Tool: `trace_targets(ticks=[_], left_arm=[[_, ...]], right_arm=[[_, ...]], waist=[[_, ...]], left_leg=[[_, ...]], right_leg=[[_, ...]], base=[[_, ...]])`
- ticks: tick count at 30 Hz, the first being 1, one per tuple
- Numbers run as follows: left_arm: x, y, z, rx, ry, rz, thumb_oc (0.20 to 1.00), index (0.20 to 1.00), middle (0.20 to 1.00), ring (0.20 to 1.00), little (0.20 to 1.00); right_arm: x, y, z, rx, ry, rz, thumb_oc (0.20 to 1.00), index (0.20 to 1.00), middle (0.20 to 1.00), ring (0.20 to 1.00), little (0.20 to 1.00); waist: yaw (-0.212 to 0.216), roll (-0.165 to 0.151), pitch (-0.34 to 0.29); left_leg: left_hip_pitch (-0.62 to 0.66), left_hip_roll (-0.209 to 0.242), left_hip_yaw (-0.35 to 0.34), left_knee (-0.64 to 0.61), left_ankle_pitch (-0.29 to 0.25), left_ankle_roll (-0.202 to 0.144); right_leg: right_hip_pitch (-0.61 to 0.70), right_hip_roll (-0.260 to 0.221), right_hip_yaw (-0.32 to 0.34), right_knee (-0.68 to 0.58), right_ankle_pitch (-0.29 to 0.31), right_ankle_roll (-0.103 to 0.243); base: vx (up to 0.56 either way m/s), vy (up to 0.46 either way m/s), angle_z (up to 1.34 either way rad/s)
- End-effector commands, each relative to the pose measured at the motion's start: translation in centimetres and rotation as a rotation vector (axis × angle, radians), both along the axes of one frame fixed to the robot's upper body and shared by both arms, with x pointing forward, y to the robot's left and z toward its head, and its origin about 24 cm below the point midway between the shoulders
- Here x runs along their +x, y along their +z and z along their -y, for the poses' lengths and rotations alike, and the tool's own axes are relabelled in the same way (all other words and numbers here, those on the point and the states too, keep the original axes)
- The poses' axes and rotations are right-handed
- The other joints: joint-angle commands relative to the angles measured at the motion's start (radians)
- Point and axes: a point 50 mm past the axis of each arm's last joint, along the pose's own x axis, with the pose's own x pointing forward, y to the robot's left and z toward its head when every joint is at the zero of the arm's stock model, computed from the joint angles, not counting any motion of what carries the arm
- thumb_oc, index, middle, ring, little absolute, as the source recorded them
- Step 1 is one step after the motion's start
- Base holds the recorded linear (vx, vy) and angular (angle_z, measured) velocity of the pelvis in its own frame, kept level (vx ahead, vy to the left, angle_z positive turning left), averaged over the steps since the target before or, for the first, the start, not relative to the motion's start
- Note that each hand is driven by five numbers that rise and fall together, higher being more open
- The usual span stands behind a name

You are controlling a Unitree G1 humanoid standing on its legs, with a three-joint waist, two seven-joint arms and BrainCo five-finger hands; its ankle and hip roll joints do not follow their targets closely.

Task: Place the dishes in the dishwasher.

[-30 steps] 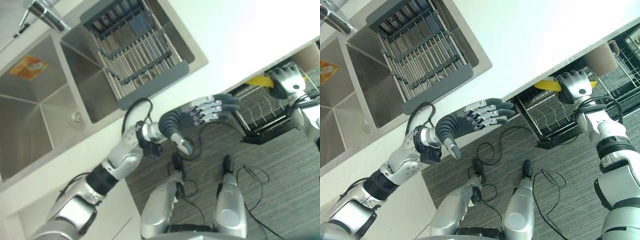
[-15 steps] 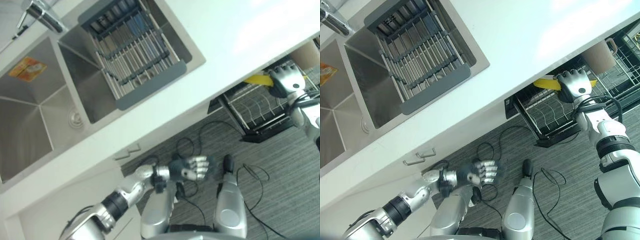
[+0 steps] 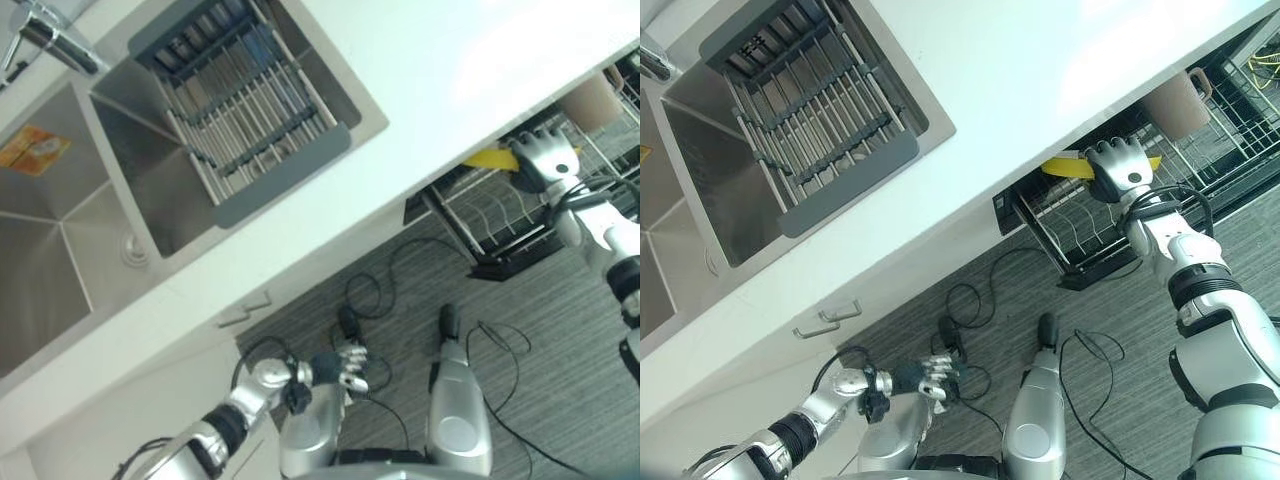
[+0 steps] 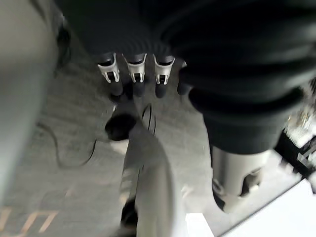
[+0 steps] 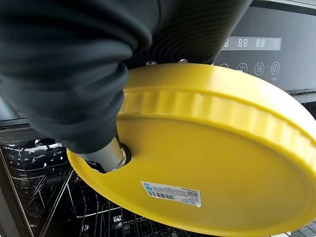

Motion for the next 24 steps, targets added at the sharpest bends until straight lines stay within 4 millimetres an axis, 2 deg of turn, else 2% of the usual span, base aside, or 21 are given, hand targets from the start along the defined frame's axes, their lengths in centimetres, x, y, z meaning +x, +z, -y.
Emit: trace_targets(ticks=[1, 4, 9, 12, 18, 20, 24], left_arm=[[0.6, -0.2, -1.2, 0.173, 0.041, 0.110, 1.000, 1.000, 1.000, 1.000, 1.000], [1.7, -0.1, -2.7, 0.248, 0.109, 0.146, 1.000, 1.000, 1.000, 1.000, 1.000], [1.8, 0.1, -2.4, 0.231, 0.147, 0.191, 1.000, 1.000, 1.000, 1.000, 1.000], [2.4, 1.1, -1.9, 0.140, 0.277, 0.259, 1.000, 1.000, 1.000, 1.000, 1.000], [2.9, 1.8, -2.3, 0.120, 0.346, 0.316, 1.000, 1.000, 1.000, 1.000, 1.000], [2.8, 1.8, -2.6, 0.111, 0.365, 0.326, 1.000, 1.000, 1.000, 1.000, 1.000], [2.6, 1.8, -2.6, 0.087, 0.381, 0.322, 1.000, 1.000, 1.000, 1.000, 1.000]], right_arm=[[0.4, 9.9, -2.8, 0.059, 0.099, 0.366, 0.200, 0.200, 0.200, 0.200, 0.200], [0.1, 10.9, -3.4, 0.013, 0.099, 0.513, 0.200, 0.200, 0.200, 0.200, 0.200], [-0.7, 12.9, -3.6, -0.067, 0.099, 0.711, 0.200, 0.200, 0.200, 0.200, 0.200], [-1.8, 13.9, -3.5, -0.085, 0.104, 0.850, 0.200, 0.200, 0.200, 0.200, 0.200], [-2.3, 14.4, -3.3, -0.186, 0.099, 0.901, 0.200, 0.200, 0.200, 0.200, 0.200], [-2.7, 14.6, -3.3, -0.251, 0.114, 0.975, 0.200, 0.200, 0.200, 0.200, 0.200], [-2.7, 14.8, -2.7, -0.210, 0.083, 1.016, 0.200, 0.200, 0.200, 0.200, 0.200]], waist=[[0.052, -0.017, -0.021], [0.063, -0.009, -0.021], [0.078, 0.012, -0.021], [0.074, 0.027, -0.021], [0.077, 0.049, -0.021], [0.078, 0.064, -0.021], [0.082, 0.080, -0.021]], left_leg=[[-0.064, 0.057, -0.070, 0.201, -0.166, -0.073], [-0.091, 0.050, -0.083, 0.202, -0.162, -0.079], [-0.140, 0.033, -0.099, 0.207, -0.158, -0.082], [-0.158, 0.023, -0.097, 0.195, -0.154, -0.077], [-0.176, 0.010, -0.095, 0.185, -0.147, -0.075], [-0.184, 0.006, -0.090, 0.179, -0.140, -0.078], [-0.189, 0.003, -0.085, 0.171, -0.134, -0.081]], right_leg=[[-0.144, -0.058, -0.042, 0.180, -0.062, 0.019], [-0.169, -0.058, -0.046, 0.184, -0.064, 0.020], [-0.220, -0.070, -0.052, 0.193, -0.065, 0.019], [-0.249, -0.075, -0.049, 0.197, -0.066, 0.019], [-0.279, -0.085, -0.048, 0.202, -0.063, 0.018], [-0.292, -0.089, -0.048, 0.201, -0.060, 0.017], [-0.301, -0.093, -0.048, 0.200, -0.059, 0.016]], base=[[-0.03, -0.043, -0.02], [-0.03, 0.008, -0.03], [-0.03, 0.071, 0.00], [0.00, 0.081, -0.07], [-0.01, 0.048, -0.01], [-0.01, 0.072, 0.00], [0.00, 0.058, -0.02]])
